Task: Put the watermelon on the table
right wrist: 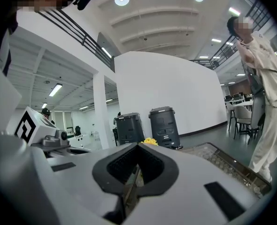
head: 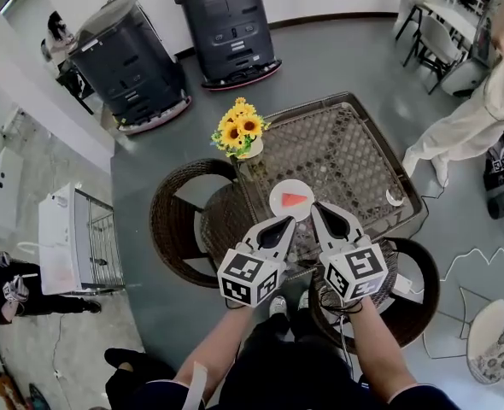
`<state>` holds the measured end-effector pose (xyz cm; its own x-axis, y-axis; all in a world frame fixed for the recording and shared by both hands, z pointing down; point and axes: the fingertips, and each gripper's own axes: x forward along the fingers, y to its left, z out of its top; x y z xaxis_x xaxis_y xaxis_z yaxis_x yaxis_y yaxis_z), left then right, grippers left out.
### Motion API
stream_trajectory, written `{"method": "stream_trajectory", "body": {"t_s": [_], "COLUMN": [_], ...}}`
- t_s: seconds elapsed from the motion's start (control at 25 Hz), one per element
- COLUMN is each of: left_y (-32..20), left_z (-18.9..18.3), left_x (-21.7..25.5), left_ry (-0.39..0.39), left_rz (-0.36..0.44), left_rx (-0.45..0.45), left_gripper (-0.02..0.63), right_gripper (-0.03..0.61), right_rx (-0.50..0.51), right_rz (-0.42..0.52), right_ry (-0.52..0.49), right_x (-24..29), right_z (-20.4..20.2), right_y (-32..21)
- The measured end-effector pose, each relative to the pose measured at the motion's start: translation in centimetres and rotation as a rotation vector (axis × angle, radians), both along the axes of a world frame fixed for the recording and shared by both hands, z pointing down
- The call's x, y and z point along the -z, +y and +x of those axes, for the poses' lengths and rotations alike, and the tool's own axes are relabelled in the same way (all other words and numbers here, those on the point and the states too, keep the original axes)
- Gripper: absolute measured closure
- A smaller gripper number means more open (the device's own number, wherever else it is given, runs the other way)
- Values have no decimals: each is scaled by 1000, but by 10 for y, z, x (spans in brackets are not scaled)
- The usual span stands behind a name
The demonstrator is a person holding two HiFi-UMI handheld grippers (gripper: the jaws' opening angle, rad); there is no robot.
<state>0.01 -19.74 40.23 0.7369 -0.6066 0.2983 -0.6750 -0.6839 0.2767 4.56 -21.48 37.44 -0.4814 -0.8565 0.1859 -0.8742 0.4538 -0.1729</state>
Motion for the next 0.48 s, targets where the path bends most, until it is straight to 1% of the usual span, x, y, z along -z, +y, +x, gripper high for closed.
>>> {"method": "stream_trajectory", "body": {"t_s": [0.48], "left_y": [4], "left_z": [-3], "left_x": [13], "left_ry": [6], "left_rz": [22], "left_rx": [-4], "left_gripper": [609], "right_gripper": [575], "right_rx": [-8], "right_rz": [7], "right_ry": [-17], "right_x": [9], "right_z": [-6], "right_y": [5]}}
